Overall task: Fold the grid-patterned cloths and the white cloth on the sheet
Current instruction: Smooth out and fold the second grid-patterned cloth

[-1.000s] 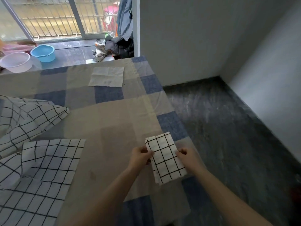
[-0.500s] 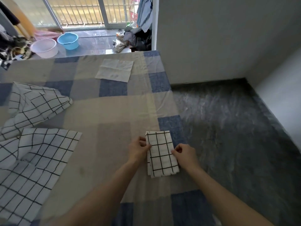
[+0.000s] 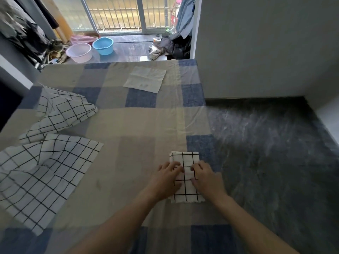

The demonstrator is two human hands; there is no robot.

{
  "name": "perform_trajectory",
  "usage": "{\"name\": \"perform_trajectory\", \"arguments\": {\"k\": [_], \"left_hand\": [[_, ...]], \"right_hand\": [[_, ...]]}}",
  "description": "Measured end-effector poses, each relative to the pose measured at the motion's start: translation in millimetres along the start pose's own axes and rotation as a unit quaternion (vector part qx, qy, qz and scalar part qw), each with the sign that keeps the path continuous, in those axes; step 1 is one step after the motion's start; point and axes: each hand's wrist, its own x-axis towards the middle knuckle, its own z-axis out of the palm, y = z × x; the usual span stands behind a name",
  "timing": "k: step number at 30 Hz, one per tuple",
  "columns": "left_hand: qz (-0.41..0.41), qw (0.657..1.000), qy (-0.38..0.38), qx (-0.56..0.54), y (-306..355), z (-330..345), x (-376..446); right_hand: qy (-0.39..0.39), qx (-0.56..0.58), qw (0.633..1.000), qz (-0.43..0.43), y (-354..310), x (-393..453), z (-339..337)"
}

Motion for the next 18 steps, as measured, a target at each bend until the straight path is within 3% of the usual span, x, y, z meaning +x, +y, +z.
{"name": "perform_trajectory", "arguments": {"k": [2,10,18], "left_hand": [[0.008,0.999,-0.053,0.010,-1.3,3.5,-3.0],[0.027,0.998,-0.049,0.032,-14.7,11.0,-15.1],[-0.078,0.990,0.008,-0.121,-91.5,-5.0,-79.5]], "right_hand": [[-0.045,-0.005,0.998,-0.035,-5.5,1.9,-0.4],[-0.083,-0.025,0.996,0.008,-21.3,5.8,5.0],[-0.072,-0.059,0.996,0.019,-81.2,16.1,10.4]]}}
